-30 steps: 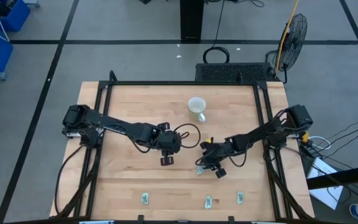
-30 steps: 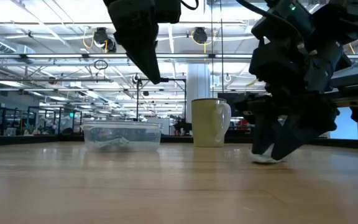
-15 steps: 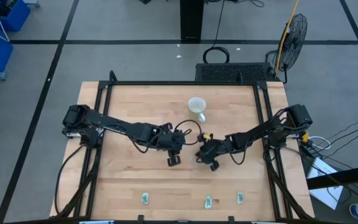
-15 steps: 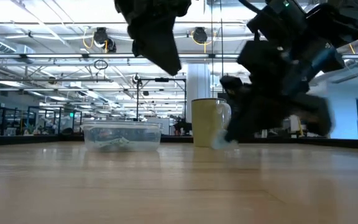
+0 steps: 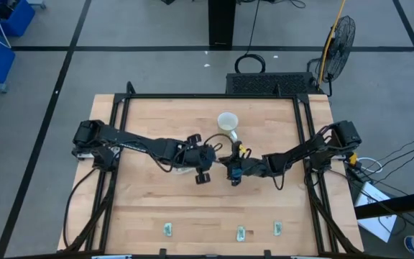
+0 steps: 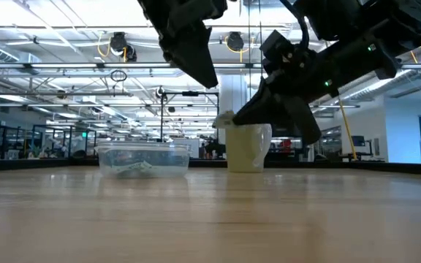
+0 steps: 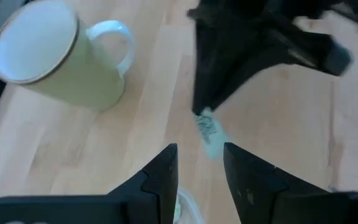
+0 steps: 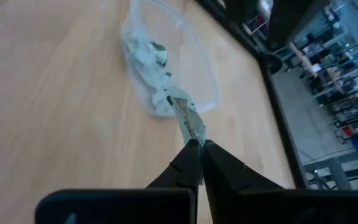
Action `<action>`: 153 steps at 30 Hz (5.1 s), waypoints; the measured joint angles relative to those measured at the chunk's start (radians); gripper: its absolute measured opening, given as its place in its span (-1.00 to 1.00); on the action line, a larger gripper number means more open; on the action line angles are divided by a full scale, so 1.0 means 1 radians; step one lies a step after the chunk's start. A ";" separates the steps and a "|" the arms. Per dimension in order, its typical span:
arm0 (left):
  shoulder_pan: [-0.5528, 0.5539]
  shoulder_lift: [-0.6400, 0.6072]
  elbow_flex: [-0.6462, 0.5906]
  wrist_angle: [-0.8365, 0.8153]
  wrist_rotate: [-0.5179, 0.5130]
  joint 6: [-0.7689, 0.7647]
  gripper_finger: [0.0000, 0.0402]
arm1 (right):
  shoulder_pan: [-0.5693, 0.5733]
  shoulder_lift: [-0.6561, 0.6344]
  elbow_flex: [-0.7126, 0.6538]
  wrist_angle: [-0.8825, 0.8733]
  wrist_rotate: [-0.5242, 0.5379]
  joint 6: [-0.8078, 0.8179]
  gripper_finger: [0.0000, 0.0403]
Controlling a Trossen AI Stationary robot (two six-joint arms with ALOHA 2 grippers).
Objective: Pick and place Stevia / Truvia into bins
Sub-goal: Put the white stevia packet into the bin
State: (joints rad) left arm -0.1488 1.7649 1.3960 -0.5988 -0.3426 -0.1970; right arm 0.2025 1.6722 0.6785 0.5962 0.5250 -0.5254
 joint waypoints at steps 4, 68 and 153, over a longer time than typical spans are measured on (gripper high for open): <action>0.022 0.000 0.000 -0.001 0.029 -0.019 -0.31 | -0.012 0.000 0.000 0.059 0.000 -0.014 -0.95; 0.048 0.002 -0.194 -0.278 -0.051 -0.477 -0.83 | -0.079 0.000 0.000 0.282 0.077 -0.012 -0.26; -0.532 -0.003 -0.476 0.260 0.471 -0.840 -0.93 | -0.079 0.000 0.000 0.267 0.076 -0.089 -0.28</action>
State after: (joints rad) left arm -0.6808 1.7623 0.9200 -0.3392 0.1285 -1.0370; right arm 0.1238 1.6718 0.6785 0.8631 0.6012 -0.6144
